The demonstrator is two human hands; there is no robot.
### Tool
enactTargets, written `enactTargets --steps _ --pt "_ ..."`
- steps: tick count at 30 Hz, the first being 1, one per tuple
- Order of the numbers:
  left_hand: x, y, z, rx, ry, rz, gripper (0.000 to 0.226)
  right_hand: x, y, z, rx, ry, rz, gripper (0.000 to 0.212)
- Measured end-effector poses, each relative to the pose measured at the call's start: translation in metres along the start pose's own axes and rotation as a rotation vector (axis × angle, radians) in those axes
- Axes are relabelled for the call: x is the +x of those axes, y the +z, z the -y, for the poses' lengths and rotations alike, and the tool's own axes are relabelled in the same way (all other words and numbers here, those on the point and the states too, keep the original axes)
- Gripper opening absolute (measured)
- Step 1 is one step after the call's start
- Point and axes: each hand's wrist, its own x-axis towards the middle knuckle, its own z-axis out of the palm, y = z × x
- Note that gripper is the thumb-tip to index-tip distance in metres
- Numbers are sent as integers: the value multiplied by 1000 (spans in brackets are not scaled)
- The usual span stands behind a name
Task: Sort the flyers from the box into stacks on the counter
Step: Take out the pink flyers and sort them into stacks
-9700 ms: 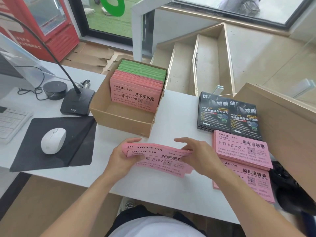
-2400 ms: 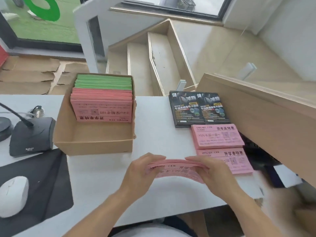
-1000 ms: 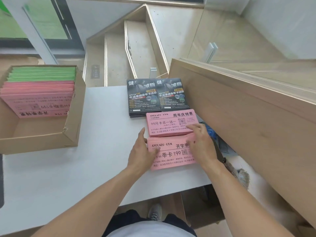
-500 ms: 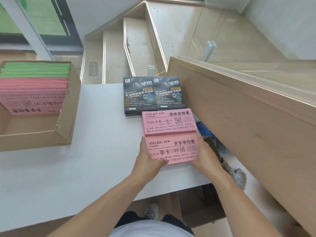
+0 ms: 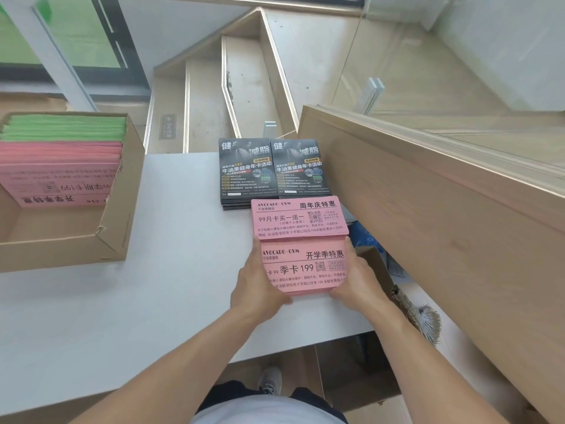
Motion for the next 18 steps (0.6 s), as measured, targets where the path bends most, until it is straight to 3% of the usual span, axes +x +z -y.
enactTargets --steps 2,5,8,12,15,18 --pt "-8 7 4 205 48 11 141 1 -1 -2 19 -2 5 69" --pt "-15 15 8 291 110 -53 121 3 -1 -6 7 8 0 68" --pt "-11 19 14 261 186 -144 112 7 2 -11 -20 35 1 71" --pt "-9 21 21 231 202 -135 110 4 2 -8 -10 44 21 70" --pt "-3 19 26 157 227 -154 102 -4 7 -2 -261 89 -9 94" --pt "-2 8 23 -8 270 -136 107 -16 16 23 -378 -76 -89 84"
